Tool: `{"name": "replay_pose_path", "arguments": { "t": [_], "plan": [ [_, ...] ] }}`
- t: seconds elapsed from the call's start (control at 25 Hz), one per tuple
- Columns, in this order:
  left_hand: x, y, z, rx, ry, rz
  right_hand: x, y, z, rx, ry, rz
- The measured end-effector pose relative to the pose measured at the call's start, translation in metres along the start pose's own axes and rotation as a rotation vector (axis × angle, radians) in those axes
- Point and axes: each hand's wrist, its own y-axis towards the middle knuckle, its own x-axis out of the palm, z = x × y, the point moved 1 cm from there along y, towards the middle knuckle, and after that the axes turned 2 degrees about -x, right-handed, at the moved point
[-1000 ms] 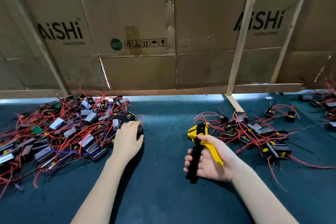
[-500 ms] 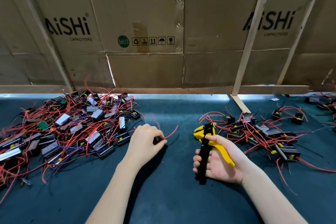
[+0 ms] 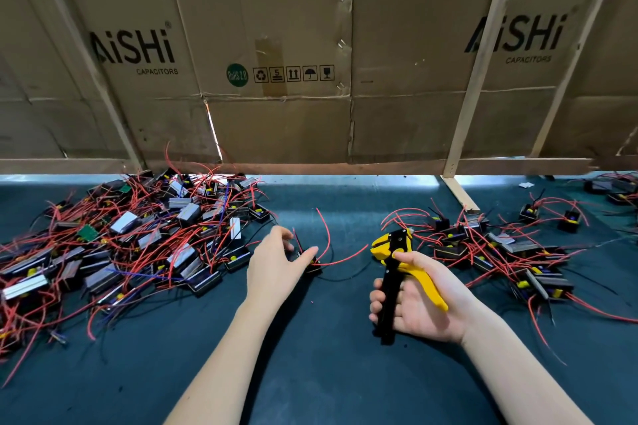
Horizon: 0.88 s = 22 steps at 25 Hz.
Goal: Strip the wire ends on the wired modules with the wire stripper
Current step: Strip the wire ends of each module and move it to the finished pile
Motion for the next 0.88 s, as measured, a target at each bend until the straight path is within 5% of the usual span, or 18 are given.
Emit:
{"name": "replay_pose_path", "arguments": {
  "t": [0.36, 0.6, 0.88],
  "plan": [
    [-0.001, 0.0, 0.001, 0.2, -0.384, -0.549, -0.004, -0.002, -0.001, 0.012, -0.062, -0.102],
    [0.004, -0.003, 0.003, 0.196, -0.415, -0.503, -0.005, -0.006, -0.001, 0.039, -0.224, -0.31],
    [0.01, -0.004, 0.004, 0.207, -0.384, -0.446, -0.005, -0.006, 0.0, 0.041, -0.281, -0.346]
  ]
}}
